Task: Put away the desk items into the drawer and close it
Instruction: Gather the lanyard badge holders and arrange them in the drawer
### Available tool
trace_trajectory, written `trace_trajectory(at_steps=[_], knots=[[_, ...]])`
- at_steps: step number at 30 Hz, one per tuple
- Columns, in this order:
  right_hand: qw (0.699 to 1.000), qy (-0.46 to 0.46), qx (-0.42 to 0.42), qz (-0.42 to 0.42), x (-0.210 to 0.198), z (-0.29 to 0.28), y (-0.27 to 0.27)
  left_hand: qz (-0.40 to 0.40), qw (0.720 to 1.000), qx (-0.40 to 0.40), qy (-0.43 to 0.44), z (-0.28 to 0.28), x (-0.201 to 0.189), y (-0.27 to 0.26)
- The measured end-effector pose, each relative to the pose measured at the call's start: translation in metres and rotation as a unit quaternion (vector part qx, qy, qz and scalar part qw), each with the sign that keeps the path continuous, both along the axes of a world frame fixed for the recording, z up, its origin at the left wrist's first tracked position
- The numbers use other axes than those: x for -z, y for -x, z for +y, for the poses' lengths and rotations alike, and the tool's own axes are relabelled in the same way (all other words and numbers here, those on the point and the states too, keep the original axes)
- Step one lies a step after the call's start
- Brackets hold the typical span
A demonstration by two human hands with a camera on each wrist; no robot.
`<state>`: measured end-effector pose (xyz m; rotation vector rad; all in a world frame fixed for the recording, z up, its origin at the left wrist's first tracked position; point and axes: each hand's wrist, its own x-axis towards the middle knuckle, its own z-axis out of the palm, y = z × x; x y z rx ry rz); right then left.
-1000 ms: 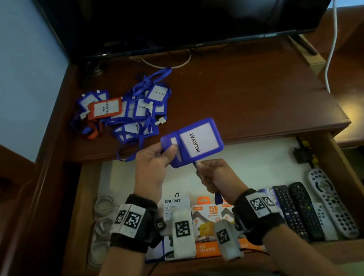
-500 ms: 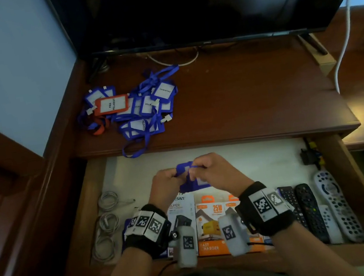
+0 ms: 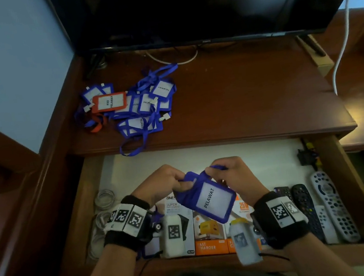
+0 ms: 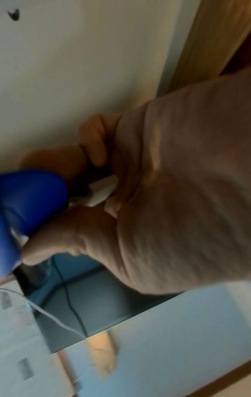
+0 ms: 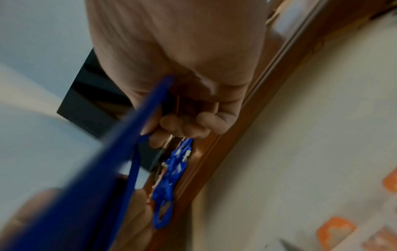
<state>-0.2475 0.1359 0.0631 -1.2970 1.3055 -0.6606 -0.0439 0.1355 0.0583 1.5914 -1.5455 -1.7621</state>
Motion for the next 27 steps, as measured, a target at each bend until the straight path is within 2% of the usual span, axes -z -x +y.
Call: trace_trajectory(at_steps=[4,7,10,13,17,23,27], knots=[[0.985,-0.056,0.039,-0.157,-0.011,-0.001,-0.011,0.128,0.986,-0.102,0.019,0.008,0.008,-0.013],[0.964,-0.106,0.047,-0.241,-0.01,-0.009,-0.025,0.22,0.955,-0.195,0.031,0.011,0.008,-0.012],[0.937,-0.14,0.073,-0.311,-0.009,-0.012,-0.041,0.259,0.93,-0.253,0.064,0.012,0.003,-0.01],[0.943,-0.085,0.077,-0.312,-0.002,-0.01,-0.058,0.275,0.914,-0.288,0.078,0.014,-0.002,-0.012],[0.931,-0.103,0.081,-0.34,0.003,-0.007,-0.079,0.331,0.884,-0.325,0.058,0.019,-0.002,-0.015],[0.944,-0.129,0.055,-0.298,0.002,-0.009,-0.09,0.384,0.853,-0.348,0.065,0.022,0.004,-0.016],[0.947,-0.15,0.016,-0.282,0.007,-0.013,-0.096,0.378,0.848,-0.362,0.084,0.022,0.004,-0.017]])
